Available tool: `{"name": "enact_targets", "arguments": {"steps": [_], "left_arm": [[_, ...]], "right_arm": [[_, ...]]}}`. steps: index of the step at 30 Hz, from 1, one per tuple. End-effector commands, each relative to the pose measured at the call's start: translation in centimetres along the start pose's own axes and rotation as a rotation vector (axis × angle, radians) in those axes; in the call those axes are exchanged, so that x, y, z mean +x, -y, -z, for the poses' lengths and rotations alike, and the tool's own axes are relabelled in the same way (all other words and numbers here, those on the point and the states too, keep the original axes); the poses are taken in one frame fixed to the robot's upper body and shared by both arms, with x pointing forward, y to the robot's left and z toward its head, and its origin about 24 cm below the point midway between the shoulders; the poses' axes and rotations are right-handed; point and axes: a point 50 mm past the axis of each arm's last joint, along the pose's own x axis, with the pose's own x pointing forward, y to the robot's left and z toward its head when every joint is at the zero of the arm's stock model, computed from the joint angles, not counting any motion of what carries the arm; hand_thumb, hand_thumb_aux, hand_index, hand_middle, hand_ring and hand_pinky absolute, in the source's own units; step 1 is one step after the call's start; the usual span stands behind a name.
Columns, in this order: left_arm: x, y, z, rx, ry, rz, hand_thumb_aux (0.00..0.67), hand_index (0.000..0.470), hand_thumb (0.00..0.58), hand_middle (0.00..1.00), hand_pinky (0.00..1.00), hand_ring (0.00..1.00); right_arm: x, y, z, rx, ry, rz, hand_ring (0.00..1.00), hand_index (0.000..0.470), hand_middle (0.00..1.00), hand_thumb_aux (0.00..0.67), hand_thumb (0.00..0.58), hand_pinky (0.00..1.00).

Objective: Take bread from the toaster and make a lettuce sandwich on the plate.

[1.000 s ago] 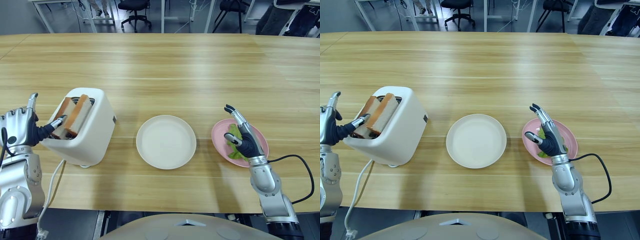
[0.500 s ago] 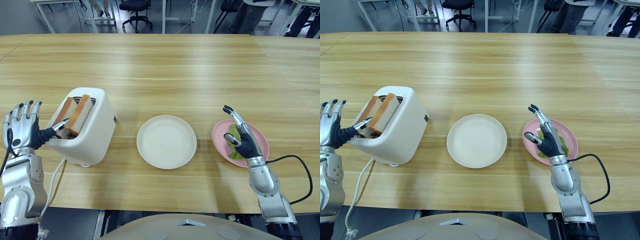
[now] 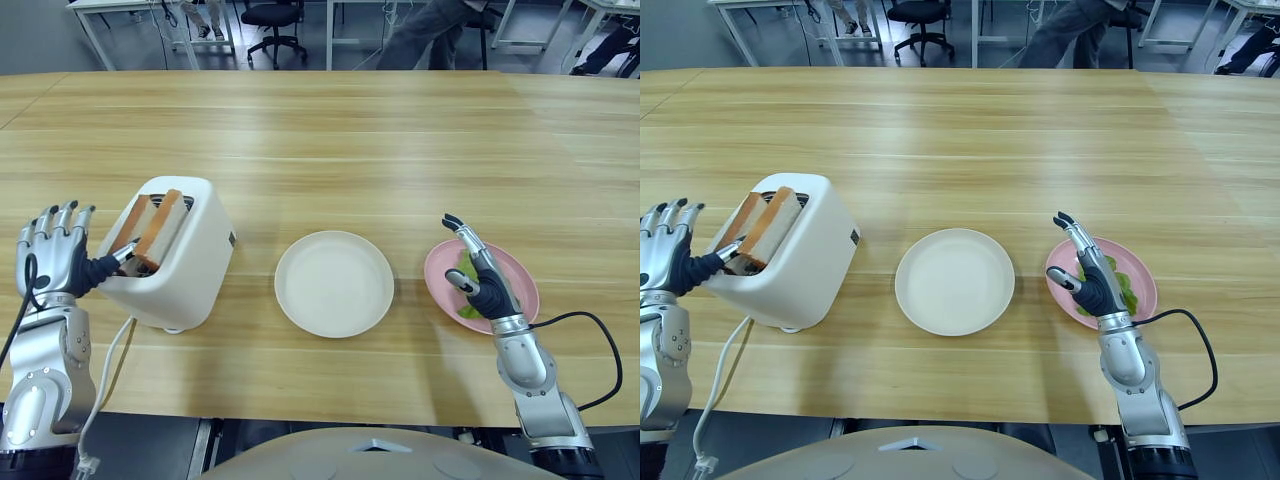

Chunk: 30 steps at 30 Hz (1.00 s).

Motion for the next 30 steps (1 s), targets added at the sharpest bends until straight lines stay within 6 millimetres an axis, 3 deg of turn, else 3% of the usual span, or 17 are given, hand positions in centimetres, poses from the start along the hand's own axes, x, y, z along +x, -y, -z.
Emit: {"name": "enact_targets", "arguments": {"steps": [1,3,17,22,23,24,25,26,30], "left_arm": [[-0.1,-0.1,-1.3,-0.012,0.08,-0.009,0.631,0.433,0.578,0.0,0.0,0.0],[-0.1,-0.1,-1.5,-0.02,0.1,-0.014,0.67,0.46,0.58,0.0,0.0,0.0],[-0.2,0.7,-0.9,-0.086,0.055,0.024,0.67,0.46,0.58,0.0,0.0,0.0],[0.0,-0.5,-0.2,-0.166,0.026,-0.066,0.67,0.46,0.58,0.0,0.0,0.0],[0.1,-0.9,-0.1,-0.178,0.027,-0.089,0.67,0.46,0.58,0.25,0.25,0.25],[0.2,-1.3,-0.1,-0.186,0.03,-0.114,0.67,0.46,0.58,0.25,0.25,0.25],[0.3,-1.8,0.0,-0.199,0.034,-0.139,0.67,0.46,0.58,0.89,0.89,0.89],[0.4,-2.2,0.1,-0.21,0.037,-0.164,0.67,0.46,0.58,1.0,1.0,1.0],[0.8,-3.9,0.3,-0.242,0.052,-0.258,0.67,0.46,0.58,1.0,1.0,1.0]], "right_arm": [[-0.1,-0.2,0.0,0.001,-0.001,-0.011,0.0,0.0,0.0,0.0,0.0,0.0],[-0.2,-0.2,0.0,0.001,-0.002,-0.012,0.0,0.0,0.0,0.0,0.0,0.0],[-0.1,-0.4,-0.1,-0.005,0.009,-0.018,0.0,0.0,0.0,0.0,0.0,0.0],[0.0,-0.4,-0.2,-0.003,0.013,-0.017,0.0,0.0,0.0,0.0,0.0,0.0],[0.0,-0.3,-0.2,-0.003,0.014,-0.016,0.0,0.0,0.0,0.0,0.0,0.0],[0.0,-0.3,-0.2,-0.003,0.015,-0.015,0.0,0.0,0.0,0.0,0.0,0.0],[0.1,-0.3,-0.2,-0.004,0.016,-0.012,0.0,0.0,0.0,0.0,0.0,0.0],[0.1,-0.2,-0.2,-0.005,0.016,-0.01,0.0,0.0,0.0,0.0,0.0,0.0],[0.3,0.3,0.2,-0.043,0.003,0.002,0.0,0.0,0.0,0.0,0.0,0.0]]}}
